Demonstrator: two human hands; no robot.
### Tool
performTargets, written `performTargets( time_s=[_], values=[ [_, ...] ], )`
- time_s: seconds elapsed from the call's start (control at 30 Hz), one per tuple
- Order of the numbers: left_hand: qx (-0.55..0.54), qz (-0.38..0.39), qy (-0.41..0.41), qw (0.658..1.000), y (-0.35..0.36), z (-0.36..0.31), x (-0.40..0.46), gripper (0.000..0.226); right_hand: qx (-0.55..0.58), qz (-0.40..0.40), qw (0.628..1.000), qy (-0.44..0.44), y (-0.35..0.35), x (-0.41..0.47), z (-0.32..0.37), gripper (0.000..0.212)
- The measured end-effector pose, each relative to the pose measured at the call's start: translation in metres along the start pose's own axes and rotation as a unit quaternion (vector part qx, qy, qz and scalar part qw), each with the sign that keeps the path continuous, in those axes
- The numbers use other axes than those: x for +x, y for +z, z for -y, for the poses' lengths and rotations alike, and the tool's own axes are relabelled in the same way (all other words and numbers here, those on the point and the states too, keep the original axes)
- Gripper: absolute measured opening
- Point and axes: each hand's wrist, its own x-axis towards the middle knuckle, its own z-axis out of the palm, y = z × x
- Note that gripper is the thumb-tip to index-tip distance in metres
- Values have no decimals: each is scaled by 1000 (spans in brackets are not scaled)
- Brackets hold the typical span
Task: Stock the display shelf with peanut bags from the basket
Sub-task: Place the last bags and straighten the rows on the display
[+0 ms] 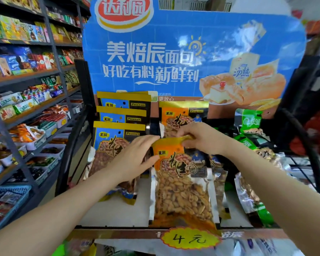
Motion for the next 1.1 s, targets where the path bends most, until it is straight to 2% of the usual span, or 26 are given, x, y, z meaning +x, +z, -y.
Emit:
performTargets(
  time_s=[0.1,0.2,0.3,0.4,0.43,0.53,0.57,0.67,0.73,0.8,0.9,1.0,1.1],
  values=[
    [-121,-3,-55,991,-2,-20,11,51,-20,-45,999,16,-8,-19,-20,13],
    [-263,22,-133,955,5,-29,18,50,-74,8,992,101,-6,-27,-37,10],
    [-190,93,-151,966,20,-28,16,46,-66,11,988,138,2,-21,-39,10],
    [-218,103,-167,956,21,-28,16,36,1,-12,982,190,6,-13,-36,56],
    [-225,102,-167,955,21,-29,15,32,15,-19,979,200,7,-10,-36,60],
    [-230,78,-167,955,21,-33,13,31,50,-14,990,129,6,-7,-31,18],
    [-246,59,-173,952,22,-34,13,32,55,-10,994,97,5,-7,-29,12],
    [-319,-7,-198,927,20,-37,15,30,52,-30,998,10,3,-6,-20,27],
    [-355,-43,-212,910,13,-39,21,28,43,-71,996,-25,-1,0,-19,22],
    [-336,-76,-200,917,4,-39,30,17,37,-133,989,-46,-10,10,-20,7],
    [-293,-129,-170,932,-5,-38,43,8,46,-220,972,-63,-21,18,-22,17],
    [-272,-151,-184,932,1,-37,41,7,15,-216,970,-111,-17,9,-22,13],
    [-233,-112,-194,946,15,-32,27,20,-44,-154,982,-96,-12,0,-24,18]
  ],
)
